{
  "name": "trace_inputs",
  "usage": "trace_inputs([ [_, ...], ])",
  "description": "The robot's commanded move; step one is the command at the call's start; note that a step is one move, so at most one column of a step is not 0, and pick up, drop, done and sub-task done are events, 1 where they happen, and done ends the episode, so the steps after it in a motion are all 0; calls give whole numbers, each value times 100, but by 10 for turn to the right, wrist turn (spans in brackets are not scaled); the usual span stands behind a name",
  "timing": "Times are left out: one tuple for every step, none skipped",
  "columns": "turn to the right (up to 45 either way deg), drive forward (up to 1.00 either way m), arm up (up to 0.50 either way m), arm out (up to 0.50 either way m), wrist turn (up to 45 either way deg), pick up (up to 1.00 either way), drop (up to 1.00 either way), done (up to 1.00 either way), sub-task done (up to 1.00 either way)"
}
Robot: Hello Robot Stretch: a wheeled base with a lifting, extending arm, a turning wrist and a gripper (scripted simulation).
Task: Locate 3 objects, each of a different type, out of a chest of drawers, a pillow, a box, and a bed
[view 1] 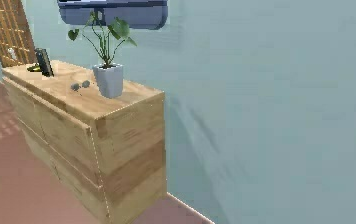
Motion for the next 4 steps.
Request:
trace_inputs([
  [-240,0,0,0,0,0,0,0,0],
  [0,30,0,0,0,0,0,0,0],
  [0,0,0,0,0,0,0,0,100],
  [-450,0,0,0,0,0,0,0,0],
])
